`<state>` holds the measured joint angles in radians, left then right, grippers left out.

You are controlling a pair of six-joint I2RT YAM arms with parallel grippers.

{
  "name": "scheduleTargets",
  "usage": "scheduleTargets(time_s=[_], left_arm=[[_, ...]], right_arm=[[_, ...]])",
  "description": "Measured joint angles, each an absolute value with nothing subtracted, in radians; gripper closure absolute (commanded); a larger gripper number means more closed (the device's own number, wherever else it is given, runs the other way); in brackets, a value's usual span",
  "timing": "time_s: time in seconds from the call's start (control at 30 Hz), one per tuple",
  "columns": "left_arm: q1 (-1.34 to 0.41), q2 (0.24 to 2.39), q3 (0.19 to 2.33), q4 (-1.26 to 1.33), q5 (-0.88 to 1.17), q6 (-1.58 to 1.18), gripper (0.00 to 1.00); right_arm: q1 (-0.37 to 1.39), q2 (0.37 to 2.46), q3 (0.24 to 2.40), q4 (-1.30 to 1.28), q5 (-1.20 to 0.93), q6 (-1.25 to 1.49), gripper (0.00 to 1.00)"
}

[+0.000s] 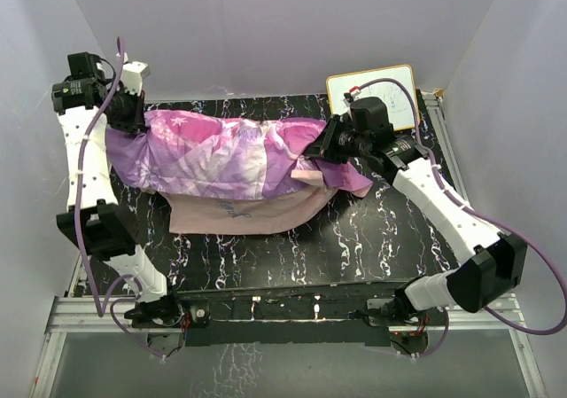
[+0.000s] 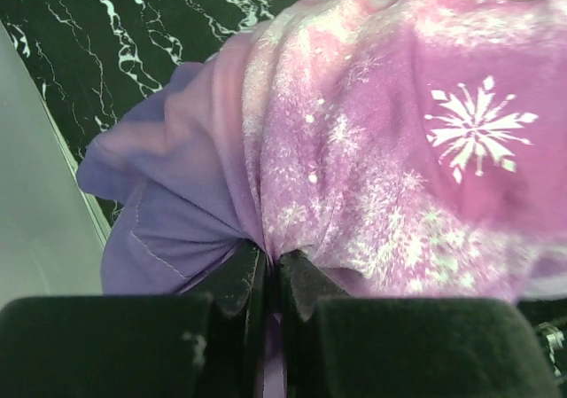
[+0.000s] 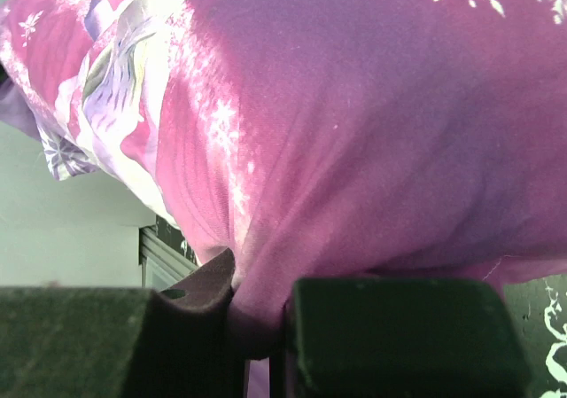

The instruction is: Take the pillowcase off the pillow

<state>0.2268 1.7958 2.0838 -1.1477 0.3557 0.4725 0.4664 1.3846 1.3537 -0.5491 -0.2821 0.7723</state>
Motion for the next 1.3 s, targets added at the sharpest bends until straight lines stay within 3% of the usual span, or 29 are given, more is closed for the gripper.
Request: scheduleTargets(time_s=[0.17, 0.53, 0.7, 0.83, 0.93, 1.0, 1.17, 1.23, 1.3], left_arm=[[0.227, 1.654, 2.081, -1.243, 0.394, 0.494, 1.00], [0.228, 1.297, 2.035, -1.377, 0.400, 0.538, 1.00], [0.228, 1.201, 2.009, -1.433, 0.329, 0.558, 1.00], [0.227, 1.302, 2.015, -1.456, 0.273, 0.550, 1.00], [0.223, 1.522, 2.017, -1.414, 0.249, 0.508, 1.00], [0.211, 1.712, 2.030, -1.346, 0.237, 0.467, 1.00], [0.155, 2.234, 2.276, -1.167, 0.211, 0.364, 0.41], [0.133, 2.378, 2.421, -1.132, 0.201, 0.337, 0.28], [0.121, 2.445, 2.512, -1.108, 0.198, 0.310, 0.22]], right_arm=[[0.546, 1.340, 1.353, -0.627, -0.249, 0.769, 0.92], [1.010, 1.089, 1.259, -0.695, -0.073, 0.937, 0.92], [1.096, 1.065, 1.252, -0.696, -0.023, 1.025, 0.92], [0.976, 1.100, 1.260, -0.685, -0.031, 1.036, 0.82], [0.638, 1.203, 1.231, -0.564, -0.204, 1.046, 0.79], [0.465, 1.323, 1.210, -0.469, -0.255, 1.034, 0.69], [0.319, 1.716, 1.326, -0.418, -0.263, 0.909, 0.40], [0.308, 1.834, 1.429, -0.473, -0.239, 0.842, 0.30], [0.303, 1.895, 1.525, -0.528, -0.200, 0.776, 0.22]])
